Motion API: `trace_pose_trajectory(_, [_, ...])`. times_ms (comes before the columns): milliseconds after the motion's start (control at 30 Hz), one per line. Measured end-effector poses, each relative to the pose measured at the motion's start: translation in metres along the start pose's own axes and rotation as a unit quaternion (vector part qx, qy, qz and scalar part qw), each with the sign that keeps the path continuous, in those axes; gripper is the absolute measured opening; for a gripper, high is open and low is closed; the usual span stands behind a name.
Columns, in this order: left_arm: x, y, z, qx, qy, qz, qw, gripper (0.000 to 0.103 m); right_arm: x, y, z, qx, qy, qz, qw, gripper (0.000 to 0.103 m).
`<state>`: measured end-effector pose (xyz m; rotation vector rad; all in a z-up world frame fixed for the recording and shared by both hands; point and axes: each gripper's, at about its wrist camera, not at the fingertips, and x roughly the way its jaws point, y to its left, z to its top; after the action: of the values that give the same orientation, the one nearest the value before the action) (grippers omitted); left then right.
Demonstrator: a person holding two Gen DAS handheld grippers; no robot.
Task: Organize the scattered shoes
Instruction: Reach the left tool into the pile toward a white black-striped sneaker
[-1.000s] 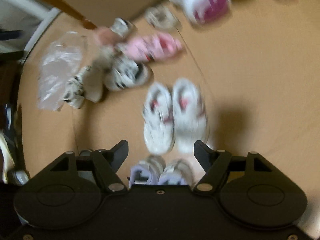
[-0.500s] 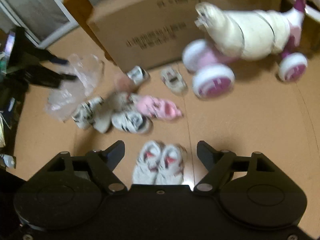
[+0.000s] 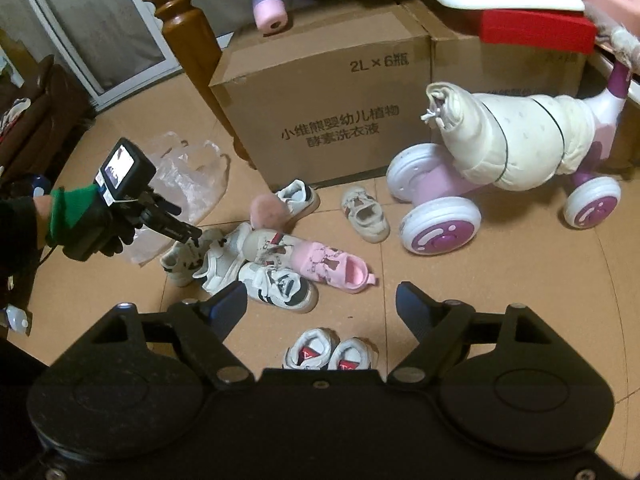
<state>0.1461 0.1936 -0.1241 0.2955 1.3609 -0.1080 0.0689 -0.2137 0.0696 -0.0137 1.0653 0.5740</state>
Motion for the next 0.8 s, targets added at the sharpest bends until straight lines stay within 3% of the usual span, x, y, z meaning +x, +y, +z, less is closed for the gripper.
trace_pose_trajectory(267, [0.031, 0.019, -0.025, -0.115, 0.042, -0.022, 0.9922, 0.062, 0.005, -0.001, 0.005, 0.009, 0.001, 0.007, 1.0, 0.083])
trace_pose_trajectory(433, [0.044, 0.035, -0.047, -0.212, 0.061, -0.039, 0.9745, 0.062, 0.005, 0.002, 0.01, 0.005, -0.003, 0.012, 1.0, 0.083])
trace_pose_trajectory(700, [0.054, 0.055, -0.08, -0.38, 0.061, -0.085, 0.9189, 0.062, 0.008, 0.002, 0.011, 0.012, -0.001, 0.015, 1.0, 0.083])
trace_pose_trajectory(800, [0.064, 0.05, -0.094, -0.439, 0.054, -0.109, 0.8904, 0.059, 0.01, 0.0, 0.01, 0.014, 0.001, 0.013, 1.0, 0.083])
